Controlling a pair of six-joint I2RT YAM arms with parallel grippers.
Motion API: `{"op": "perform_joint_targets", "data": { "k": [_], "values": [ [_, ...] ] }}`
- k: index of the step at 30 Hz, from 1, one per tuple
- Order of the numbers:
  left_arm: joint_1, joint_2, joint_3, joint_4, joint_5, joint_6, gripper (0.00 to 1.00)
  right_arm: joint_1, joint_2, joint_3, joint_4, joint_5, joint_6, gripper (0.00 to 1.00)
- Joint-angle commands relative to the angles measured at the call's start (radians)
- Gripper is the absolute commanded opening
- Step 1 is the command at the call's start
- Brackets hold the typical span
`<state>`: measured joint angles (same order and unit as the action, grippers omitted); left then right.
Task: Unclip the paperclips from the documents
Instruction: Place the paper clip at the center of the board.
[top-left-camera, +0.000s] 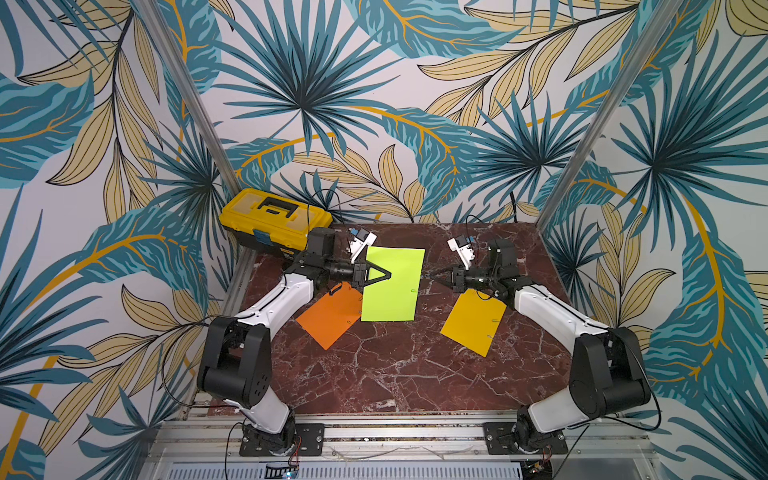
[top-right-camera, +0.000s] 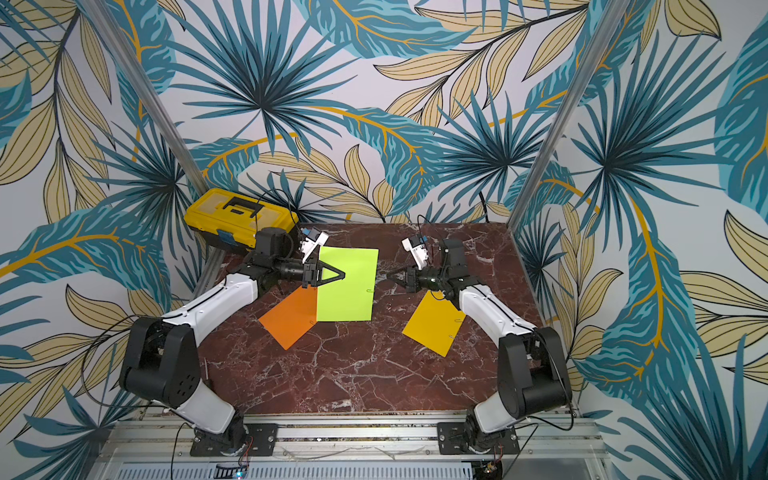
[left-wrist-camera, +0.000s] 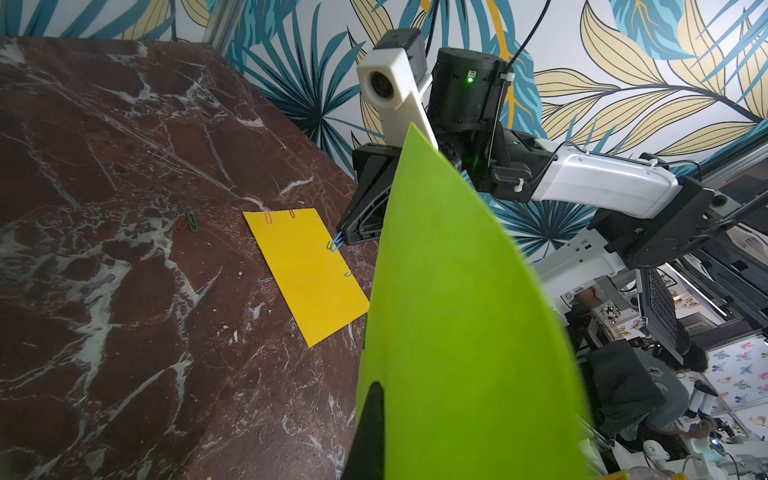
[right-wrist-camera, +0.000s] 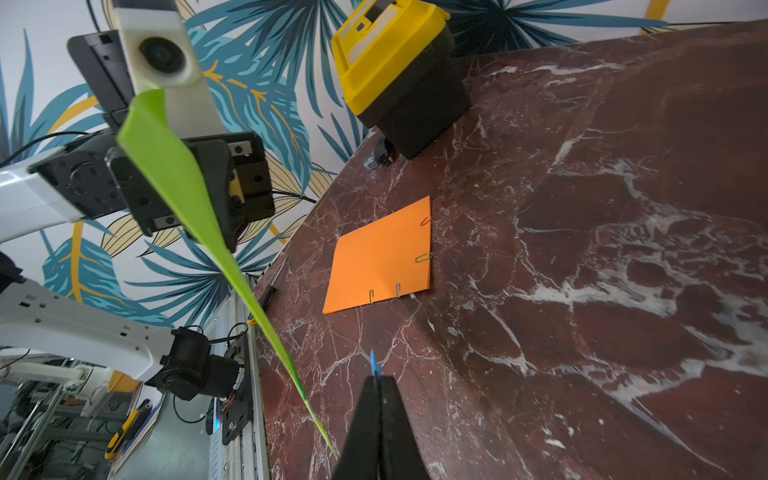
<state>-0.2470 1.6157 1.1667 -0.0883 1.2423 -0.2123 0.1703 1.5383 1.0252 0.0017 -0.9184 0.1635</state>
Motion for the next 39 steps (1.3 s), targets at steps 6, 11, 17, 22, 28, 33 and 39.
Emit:
{"op": "perform_joint_targets", "data": {
  "k": [6,11,17,22,28,33,39],
  "values": [
    [0.011,-0.033,-0.010,0.020,0.014,0.016,0.00,-0.054,0.070,0.022,-0.100,0.120,0.019,0.05],
    [0.011,-0.037,-0.012,0.020,0.013,0.017,0.00,-0.087,0.132,0.076,-0.143,0.164,0.038,0.05],
    [0.010,-0.038,-0.011,0.019,0.014,0.016,0.00,-0.103,0.243,0.177,-0.191,0.199,0.067,0.05],
    [0.010,-0.040,-0.011,0.020,0.013,0.017,0.00,-0.104,0.350,0.269,-0.210,0.239,0.098,0.04],
    [0.011,-0.045,-0.012,0.019,0.012,0.018,0.00,-0.106,0.442,0.328,-0.210,0.268,0.123,0.04],
    [0.011,-0.043,-0.010,0.020,0.012,0.017,0.00,-0.109,0.490,0.350,-0.251,0.301,0.131,0.04],
    [0.011,-0.045,-0.010,0.019,0.012,0.019,0.00,-0.111,0.529,0.357,-0.240,0.312,0.146,0.04]
  ]
}}
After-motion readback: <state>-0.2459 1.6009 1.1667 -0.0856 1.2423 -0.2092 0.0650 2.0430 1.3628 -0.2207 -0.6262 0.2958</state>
